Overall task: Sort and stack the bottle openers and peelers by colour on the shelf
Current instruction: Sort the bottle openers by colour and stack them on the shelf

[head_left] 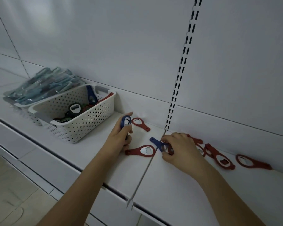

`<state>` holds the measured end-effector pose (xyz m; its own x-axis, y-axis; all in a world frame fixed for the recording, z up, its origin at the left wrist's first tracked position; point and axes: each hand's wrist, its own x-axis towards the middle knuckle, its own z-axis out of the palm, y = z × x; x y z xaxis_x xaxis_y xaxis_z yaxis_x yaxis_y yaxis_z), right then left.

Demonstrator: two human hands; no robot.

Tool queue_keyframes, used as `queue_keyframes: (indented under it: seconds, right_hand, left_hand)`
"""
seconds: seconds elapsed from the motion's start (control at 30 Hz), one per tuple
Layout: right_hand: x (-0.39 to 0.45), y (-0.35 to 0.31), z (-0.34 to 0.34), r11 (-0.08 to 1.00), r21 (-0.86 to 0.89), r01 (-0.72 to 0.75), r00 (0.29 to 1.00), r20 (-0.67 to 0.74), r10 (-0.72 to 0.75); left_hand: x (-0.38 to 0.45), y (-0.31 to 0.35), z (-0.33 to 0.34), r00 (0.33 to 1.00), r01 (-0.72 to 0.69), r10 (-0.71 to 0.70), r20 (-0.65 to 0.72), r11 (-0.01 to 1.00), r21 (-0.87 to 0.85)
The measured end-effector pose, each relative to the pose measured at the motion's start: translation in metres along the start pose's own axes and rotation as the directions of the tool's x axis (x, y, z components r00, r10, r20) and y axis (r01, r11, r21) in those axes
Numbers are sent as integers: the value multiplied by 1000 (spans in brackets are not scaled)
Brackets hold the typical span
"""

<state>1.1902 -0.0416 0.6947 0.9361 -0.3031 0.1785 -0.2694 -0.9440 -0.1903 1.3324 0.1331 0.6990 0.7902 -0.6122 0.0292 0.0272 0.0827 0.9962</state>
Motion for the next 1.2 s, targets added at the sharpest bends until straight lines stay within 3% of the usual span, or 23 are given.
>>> queue_keyframes:
  seconds: [0.13,0.33,0.4,0.5,0.6,0.7,0.8,1.03,1.2]
  right_hand:
    - [1,-2,-11,999,-14,36,999,41,-35]
    - [5,6,-15,995,-52,81,975,-205,-90]
    - [2,-2,-23,989,122,85,967,-251,-52]
    - [-2,-13,-33,888,460,-13,979,-176,105]
    - [-4,-14,-33,824,567,-2,978,-172,121]
    - [-4,-15,-36,705,709,37,983,-152,102]
    - [-5,-18,-38,597,798,85,986,-154,66]
    - [-9,-25,-39,687,700,196,939,-336,75]
    - [-9,-22,-33,762,600,244,908,-418,39]
  left_hand:
    - [1,2,-4,1000,20,-22,-18,997,-72]
    - [-1,-4,-8,998,35,-22,53,970,-241]
    - [-2,-3,-7,998,12,3,58,966,-259]
    - [-4,4,-5,996,-9,41,85,940,-341]
    - [-9,9,-3,990,15,36,133,933,-359]
    - [-20,14,8,984,17,24,175,973,-229]
    - [-32,18,23,977,37,11,212,975,-218]
    - [-46,22,49,901,247,-125,415,935,-255]
    - [-42,20,51,914,220,-109,390,942,-253]
